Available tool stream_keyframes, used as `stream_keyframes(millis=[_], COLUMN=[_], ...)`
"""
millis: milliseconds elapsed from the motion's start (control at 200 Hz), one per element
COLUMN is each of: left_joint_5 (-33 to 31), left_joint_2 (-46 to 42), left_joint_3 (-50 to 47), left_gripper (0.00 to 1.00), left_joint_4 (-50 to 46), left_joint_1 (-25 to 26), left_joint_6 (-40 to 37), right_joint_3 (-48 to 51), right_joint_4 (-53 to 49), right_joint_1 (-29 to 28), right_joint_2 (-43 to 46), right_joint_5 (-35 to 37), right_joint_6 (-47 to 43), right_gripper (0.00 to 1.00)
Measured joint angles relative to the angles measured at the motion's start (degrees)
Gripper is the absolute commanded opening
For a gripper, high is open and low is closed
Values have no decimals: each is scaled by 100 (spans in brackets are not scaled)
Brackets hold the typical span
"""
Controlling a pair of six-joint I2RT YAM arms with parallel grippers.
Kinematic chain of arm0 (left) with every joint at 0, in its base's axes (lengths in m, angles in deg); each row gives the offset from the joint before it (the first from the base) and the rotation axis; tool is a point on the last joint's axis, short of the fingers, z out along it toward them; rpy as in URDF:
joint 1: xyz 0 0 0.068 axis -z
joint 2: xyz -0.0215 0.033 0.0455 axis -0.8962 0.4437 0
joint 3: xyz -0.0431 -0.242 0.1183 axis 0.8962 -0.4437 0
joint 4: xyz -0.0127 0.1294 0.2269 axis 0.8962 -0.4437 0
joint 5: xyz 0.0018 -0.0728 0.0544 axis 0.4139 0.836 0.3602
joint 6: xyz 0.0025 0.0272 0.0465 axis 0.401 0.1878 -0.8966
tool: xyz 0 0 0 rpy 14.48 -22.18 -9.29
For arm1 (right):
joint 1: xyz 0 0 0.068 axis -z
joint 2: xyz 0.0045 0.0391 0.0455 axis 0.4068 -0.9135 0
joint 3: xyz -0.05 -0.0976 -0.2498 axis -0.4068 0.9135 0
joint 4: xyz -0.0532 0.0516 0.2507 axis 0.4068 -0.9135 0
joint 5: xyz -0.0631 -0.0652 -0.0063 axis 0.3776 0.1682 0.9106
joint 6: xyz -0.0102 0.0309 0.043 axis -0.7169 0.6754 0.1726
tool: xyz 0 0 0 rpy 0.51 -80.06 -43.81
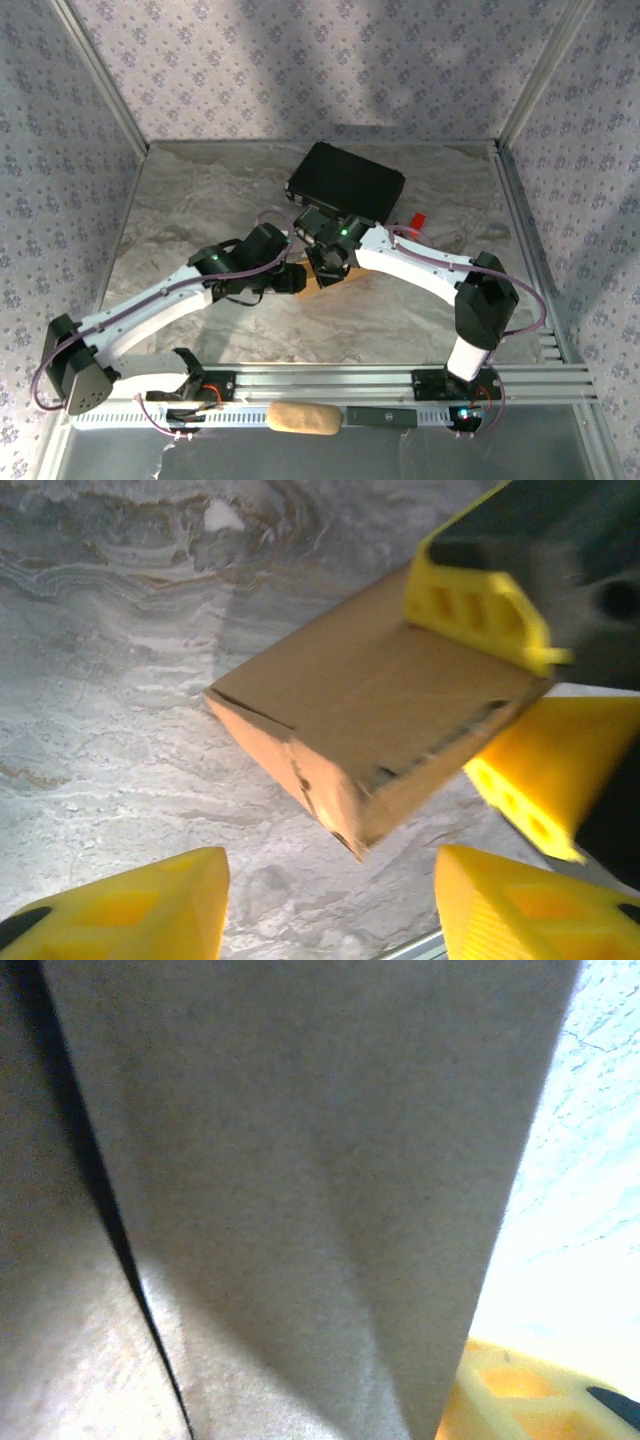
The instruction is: Fold the paper box
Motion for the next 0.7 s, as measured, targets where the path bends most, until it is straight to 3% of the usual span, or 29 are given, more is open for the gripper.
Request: stream_keyframes(millis=[295,585,700], left_joint_5=[-396,-282,-144], left_joint_2=[-1451,-1014,-754], left_joint_3=[-382,-785,-798], left_gripper=[54,48,37], left_joint_4=[476,1263,1606], left_joint_1=[-70,-636,-640], left_joint_6=[542,914,1060], right_joint_3=[22,22,22], right_joint_4=[96,98,96], right_joint_1=[0,0,0], right_joint_2=[0,0,0], right_joint_5=[-48,-59,-59], right_joint_6=[0,0,0], right_gripper=[49,49,49])
